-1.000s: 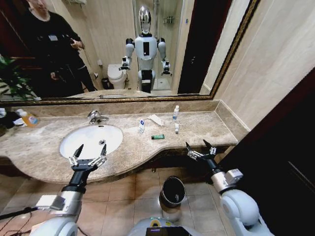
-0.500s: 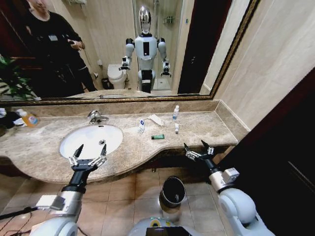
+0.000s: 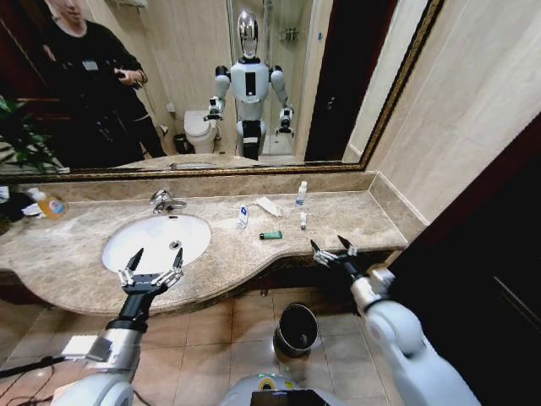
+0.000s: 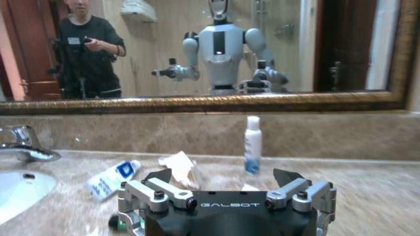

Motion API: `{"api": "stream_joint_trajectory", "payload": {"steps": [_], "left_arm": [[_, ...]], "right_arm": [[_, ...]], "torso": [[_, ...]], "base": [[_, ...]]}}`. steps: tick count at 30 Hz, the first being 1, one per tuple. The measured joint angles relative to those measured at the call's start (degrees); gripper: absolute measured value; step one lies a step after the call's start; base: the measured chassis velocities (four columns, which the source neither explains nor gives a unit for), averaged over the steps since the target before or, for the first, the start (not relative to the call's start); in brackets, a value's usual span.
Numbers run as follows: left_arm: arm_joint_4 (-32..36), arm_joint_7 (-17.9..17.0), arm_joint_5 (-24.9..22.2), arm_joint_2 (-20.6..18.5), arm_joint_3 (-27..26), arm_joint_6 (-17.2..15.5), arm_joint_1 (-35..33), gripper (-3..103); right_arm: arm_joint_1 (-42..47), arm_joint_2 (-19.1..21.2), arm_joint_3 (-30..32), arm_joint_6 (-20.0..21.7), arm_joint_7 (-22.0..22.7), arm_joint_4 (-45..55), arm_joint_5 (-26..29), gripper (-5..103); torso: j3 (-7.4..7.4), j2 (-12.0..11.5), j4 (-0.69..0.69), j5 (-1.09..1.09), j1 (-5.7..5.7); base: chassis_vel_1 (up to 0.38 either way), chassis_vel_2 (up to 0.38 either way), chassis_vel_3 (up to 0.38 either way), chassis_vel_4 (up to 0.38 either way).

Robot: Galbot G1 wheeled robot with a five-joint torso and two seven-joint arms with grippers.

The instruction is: Pick up the trash from the sink and place it in the trash bin.

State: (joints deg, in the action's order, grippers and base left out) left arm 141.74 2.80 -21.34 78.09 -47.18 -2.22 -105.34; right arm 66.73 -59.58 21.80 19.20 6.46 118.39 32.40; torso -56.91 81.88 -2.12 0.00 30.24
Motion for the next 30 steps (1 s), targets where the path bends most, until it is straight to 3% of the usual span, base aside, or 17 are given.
{"api": "stream_joint_trajectory", "payload": {"steps": [7, 10, 21, 30], "left_arm": [[0.0, 0.0, 0.0, 0.0, 0.0, 0.0, 0.0, 100], [0.0, 0.0, 0.0, 0.0, 0.0, 0.0, 0.0, 100], [0.0, 0.0, 0.0, 0.0, 0.0, 0.0, 0.0, 100], [0.0, 0.0, 0.0, 0.0, 0.0, 0.0, 0.0, 100]], "right_arm": [[-11.3, 0.9, -9.0, 0.4, 2.5, -8.7, 1.4, 100], [-16.3, -0.3, -12.6, 2.5, 5.7, -14.1, 3.1, 100], [-21.0, -2.8, -15.8, 2.3, 7.7, -23.4, 3.7, 100], [-23.1, -3.6, -17.2, 2.8, 9.2, -25.0, 3.6, 100]], "torso": [[0.00, 0.0, 0.01, 0.00, 0.00], [0.00, 0.0, 0.00, 0.00, 0.00], [0.01, 0.0, 0.01, 0.00, -0.01], [0.01, 0.0, 0.01, 0.00, -0.01]], "base": [[0.000, 0.000, 0.000, 0.000], [0.000, 0.000, 0.000, 0.000], [0.000, 0.000, 0.000, 0.000], [0.000, 0.000, 0.000, 0.000]]}}
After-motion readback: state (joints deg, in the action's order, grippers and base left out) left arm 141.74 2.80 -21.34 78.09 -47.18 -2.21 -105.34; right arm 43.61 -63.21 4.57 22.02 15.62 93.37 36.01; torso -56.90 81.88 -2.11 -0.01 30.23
